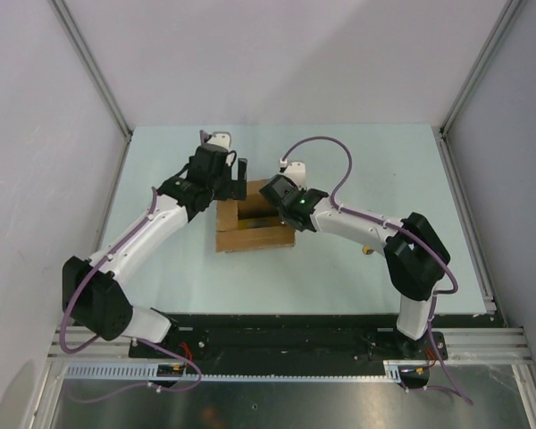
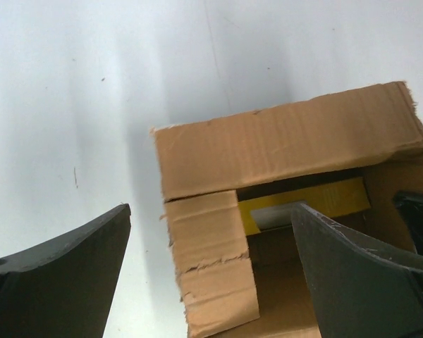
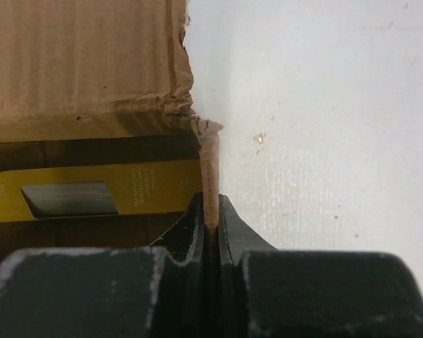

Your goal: Unpack the express box

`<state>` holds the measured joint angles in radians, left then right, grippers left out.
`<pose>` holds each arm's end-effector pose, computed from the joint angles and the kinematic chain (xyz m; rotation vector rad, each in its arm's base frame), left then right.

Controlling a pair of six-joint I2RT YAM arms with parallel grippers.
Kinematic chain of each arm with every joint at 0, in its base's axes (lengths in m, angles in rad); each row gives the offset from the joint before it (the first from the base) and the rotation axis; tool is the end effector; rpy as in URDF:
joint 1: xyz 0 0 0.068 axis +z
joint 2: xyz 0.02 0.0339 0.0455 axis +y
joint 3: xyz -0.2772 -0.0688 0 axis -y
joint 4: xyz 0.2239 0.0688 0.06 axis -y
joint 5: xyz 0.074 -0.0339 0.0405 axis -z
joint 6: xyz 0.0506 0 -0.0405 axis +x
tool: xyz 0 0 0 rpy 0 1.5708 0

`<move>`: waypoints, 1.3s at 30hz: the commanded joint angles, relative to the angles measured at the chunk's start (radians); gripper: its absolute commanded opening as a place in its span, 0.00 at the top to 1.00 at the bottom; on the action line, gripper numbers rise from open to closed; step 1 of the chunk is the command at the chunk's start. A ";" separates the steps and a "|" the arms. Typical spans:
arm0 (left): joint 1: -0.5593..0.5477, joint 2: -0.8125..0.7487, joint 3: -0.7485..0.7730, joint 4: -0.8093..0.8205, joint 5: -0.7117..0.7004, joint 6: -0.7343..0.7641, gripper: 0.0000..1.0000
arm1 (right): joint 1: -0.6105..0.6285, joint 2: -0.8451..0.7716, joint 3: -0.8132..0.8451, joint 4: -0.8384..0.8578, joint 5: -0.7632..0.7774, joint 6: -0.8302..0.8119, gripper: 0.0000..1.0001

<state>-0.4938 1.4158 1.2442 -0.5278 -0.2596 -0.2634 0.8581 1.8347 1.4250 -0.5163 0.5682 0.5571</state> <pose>0.2722 -0.1318 0.3291 0.1223 2.2415 -0.1138 0.2767 0.2785 0.2537 -0.1230 2.3067 -0.0109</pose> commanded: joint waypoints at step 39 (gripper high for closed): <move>0.003 -0.003 -0.080 -0.037 -0.214 -0.037 0.06 | -0.037 0.078 0.003 -0.067 -0.002 0.260 0.90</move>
<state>-0.5201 1.4929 1.1736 -0.5621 -0.4068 -0.3153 0.8345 1.8622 1.4284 -0.5713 0.5671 0.7788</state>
